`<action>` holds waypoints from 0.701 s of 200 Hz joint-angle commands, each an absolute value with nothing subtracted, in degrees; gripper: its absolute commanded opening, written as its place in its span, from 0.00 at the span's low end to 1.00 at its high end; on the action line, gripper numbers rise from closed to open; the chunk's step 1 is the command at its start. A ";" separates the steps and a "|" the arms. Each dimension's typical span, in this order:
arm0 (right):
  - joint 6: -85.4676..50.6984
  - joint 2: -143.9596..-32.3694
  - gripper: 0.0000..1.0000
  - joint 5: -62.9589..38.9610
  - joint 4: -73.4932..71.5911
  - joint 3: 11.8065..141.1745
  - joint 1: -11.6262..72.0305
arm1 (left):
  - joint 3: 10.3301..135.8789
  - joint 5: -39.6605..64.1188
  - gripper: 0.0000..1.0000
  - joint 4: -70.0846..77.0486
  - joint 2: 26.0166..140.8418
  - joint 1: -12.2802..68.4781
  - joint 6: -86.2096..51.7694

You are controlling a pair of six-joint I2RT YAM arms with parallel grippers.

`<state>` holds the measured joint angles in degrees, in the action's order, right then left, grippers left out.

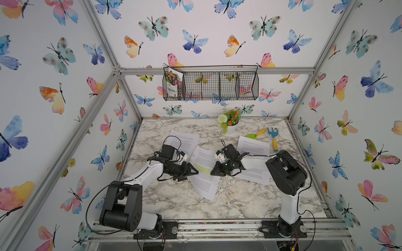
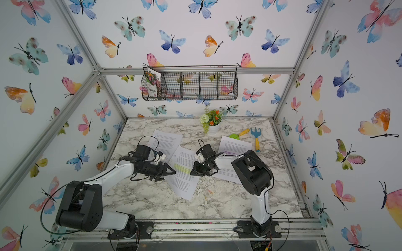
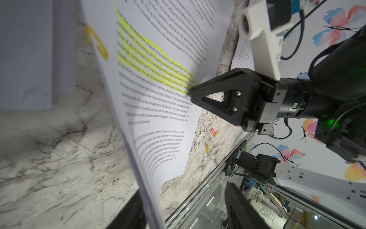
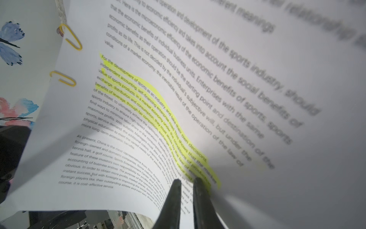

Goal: Unclip the paperclips from the documents
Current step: Pick up the document from the center of the board.

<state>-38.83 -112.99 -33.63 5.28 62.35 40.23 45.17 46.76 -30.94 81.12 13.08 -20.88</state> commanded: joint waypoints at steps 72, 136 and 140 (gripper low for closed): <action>-37.18 -113.80 0.19 -30.24 7.35 59.59 40.97 | 52.68 36.35 0.00 -44.06 83.42 12.96 -12.07; -30.29 -102.40 0.55 -38.49 2.33 60.28 40.62 | 66.50 20.39 0.00 -52.67 78.26 15.66 -6.98; -29.92 -101.74 0.57 -39.28 2.16 60.41 40.49 | 67.43 19.18 0.00 -53.08 78.02 15.76 -6.72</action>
<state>-33.95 -106.74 -35.33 3.88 60.36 40.60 61.98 29.32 -47.70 81.84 14.35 -10.50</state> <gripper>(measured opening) 0.527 0.051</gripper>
